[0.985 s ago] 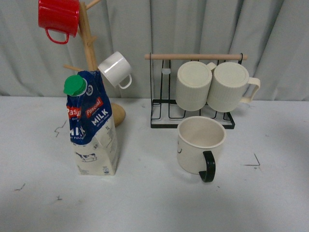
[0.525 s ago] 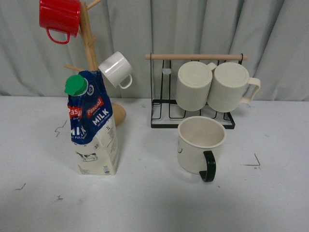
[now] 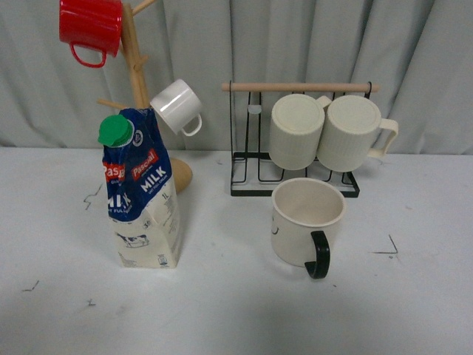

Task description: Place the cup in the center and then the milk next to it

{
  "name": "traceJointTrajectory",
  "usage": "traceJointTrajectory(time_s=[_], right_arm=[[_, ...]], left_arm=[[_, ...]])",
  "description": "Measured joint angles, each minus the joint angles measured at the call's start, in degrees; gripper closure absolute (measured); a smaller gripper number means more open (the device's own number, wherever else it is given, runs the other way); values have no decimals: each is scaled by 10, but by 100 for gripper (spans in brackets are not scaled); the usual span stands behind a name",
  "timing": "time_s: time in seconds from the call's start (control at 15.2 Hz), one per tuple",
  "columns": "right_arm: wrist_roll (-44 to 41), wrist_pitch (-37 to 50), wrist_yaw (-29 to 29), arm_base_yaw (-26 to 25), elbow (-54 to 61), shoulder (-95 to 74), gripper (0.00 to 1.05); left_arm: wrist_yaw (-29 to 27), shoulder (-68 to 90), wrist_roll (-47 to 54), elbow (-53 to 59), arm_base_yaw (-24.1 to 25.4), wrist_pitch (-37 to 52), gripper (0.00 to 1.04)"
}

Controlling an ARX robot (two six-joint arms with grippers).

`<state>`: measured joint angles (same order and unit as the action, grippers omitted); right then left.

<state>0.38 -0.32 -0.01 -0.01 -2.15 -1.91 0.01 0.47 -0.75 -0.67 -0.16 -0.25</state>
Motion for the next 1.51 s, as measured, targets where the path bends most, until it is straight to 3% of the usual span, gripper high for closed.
traceJointTrajectory(time_s=[0.46,0.66,0.72,0.85,0.98,1.05,1.18,1.25,1.38,1.51], right_arm=[[0,1,0,0,15,17,103],[0,1,0,0,15,17,94],[-1,1,0,0,15,17,87],[0,1,0,0,15,17,60],[0,2,0,0,15,17,36],[0,2,0,0,15,17,27],[0,0,1,0,15,17,9],[0,1,0,0,15,17,5],[0,1,0,0,15,17,6],[0,1,0,0,15,17,6]], left_arm=[[0,0,0,0,0,0,7],[0,0,0,0,0,0,7],[0,0,0,0,0,0,7],[0,0,0,0,0,0,7],[-8,98,-40,-72,-17,-162,7],[-16,172,-63,-112,-37,-176,7],[-30,277,-87,-177,-78,-107,7],[-34,335,-92,-217,-90,-56,7],[-39,669,-94,-386,-137,118,7],[-48,785,-93,-461,-159,142,7]])
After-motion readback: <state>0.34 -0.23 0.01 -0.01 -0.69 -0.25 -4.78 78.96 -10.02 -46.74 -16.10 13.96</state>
